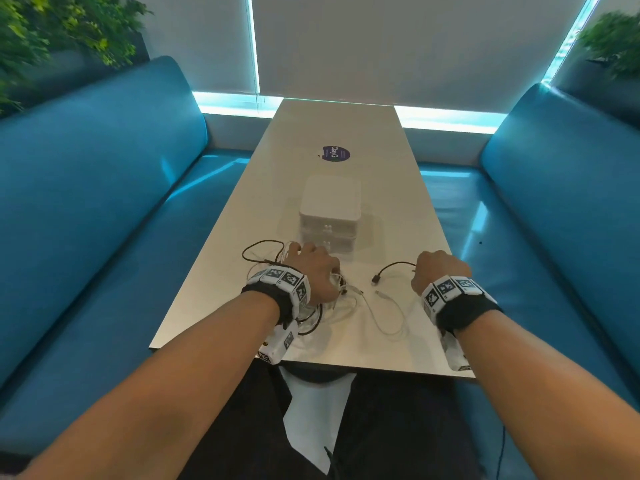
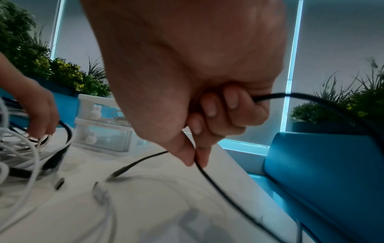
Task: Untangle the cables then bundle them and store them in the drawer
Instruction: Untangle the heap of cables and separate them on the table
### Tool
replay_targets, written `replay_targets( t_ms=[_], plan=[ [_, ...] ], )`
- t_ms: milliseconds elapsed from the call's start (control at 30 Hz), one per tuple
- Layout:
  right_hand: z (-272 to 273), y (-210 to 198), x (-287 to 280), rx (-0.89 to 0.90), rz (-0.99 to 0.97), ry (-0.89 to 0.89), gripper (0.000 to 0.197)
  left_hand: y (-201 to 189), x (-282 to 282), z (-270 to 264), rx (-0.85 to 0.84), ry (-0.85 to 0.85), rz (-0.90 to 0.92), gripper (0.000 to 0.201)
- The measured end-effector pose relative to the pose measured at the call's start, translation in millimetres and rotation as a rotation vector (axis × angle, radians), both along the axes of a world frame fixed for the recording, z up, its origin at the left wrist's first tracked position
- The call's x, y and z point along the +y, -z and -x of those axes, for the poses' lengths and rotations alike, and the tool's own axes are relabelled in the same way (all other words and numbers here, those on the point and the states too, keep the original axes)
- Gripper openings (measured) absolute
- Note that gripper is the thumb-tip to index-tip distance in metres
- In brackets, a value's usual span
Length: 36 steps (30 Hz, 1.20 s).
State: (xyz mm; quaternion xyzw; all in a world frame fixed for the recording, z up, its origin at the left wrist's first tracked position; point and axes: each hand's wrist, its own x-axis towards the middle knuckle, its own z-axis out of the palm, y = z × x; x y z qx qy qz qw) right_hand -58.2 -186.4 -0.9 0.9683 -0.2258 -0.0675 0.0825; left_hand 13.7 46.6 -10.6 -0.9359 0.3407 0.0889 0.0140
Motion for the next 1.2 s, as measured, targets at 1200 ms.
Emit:
replay_targets(
  t_ms=[1200],
  plan=[
    [-17.0,30.8,35.6,-0.048,-0.579,-0.05,0.032,17.1,-40.0,16.1,-0.031,0.078,0.04,0.063]
  ],
)
